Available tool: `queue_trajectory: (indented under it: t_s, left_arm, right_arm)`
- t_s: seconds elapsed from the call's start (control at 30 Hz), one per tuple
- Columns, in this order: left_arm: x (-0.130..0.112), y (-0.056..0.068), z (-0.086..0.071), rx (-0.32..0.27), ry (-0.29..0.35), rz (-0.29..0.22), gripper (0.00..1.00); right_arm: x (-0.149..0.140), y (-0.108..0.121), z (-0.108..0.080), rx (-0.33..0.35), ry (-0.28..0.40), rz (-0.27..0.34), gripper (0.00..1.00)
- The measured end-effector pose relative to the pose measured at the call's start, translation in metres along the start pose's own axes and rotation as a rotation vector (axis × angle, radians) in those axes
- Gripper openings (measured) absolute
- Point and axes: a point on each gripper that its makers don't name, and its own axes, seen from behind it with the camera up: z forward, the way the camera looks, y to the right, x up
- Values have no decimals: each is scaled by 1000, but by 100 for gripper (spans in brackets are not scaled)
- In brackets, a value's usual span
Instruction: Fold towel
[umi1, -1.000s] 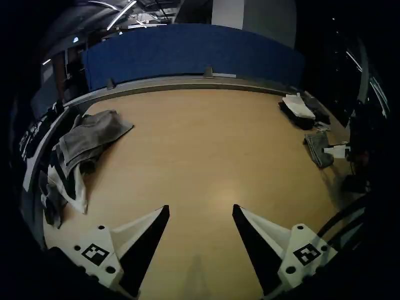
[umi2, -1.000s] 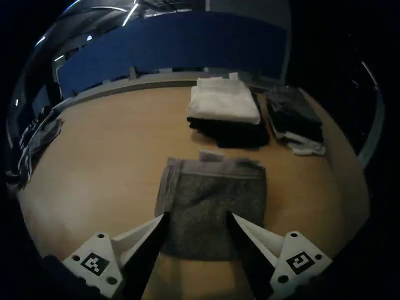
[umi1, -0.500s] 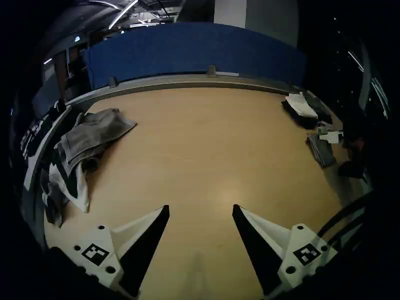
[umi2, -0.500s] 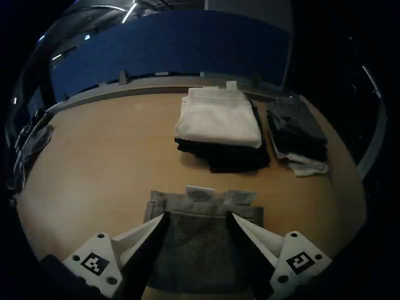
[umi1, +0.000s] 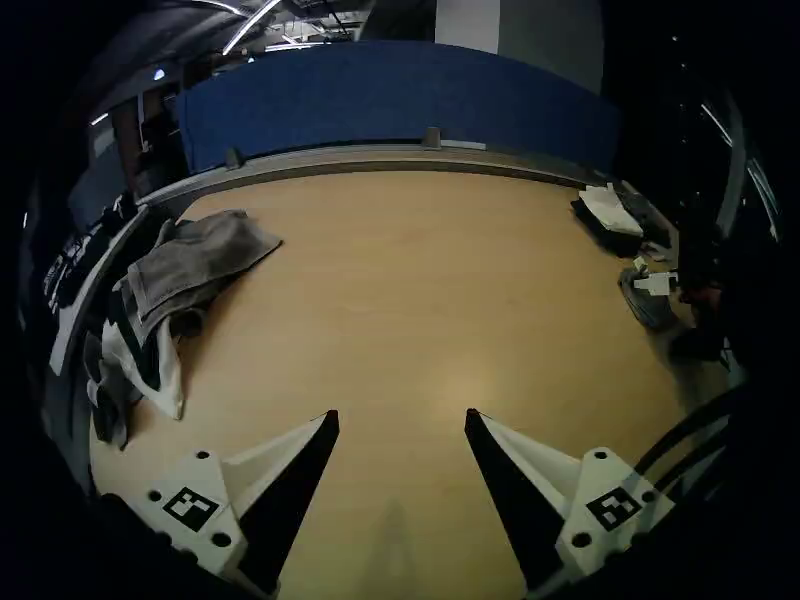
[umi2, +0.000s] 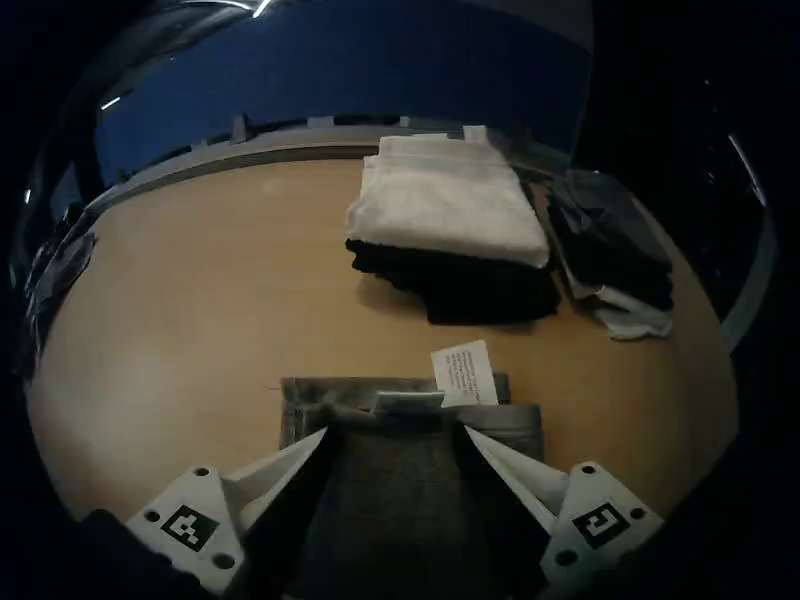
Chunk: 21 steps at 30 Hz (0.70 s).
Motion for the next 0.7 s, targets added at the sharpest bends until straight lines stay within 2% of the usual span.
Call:
queue_trajectory:
  t_s: [0.23, 0.47, 0.7]
  left_arm:
    - [4, 1, 1, -6, 6, 2, 94]
    - [11, 1, 1, -14, 21, 3, 94]
    - [17, 3, 2, -24, 37, 1, 94]
  right_arm:
    - [11, 3, -17, 2, 33, 12, 86]
    - [23, 7, -59, 7, 99, 55, 86]
    - [18, 8, -100, -9, 144, 86, 86]
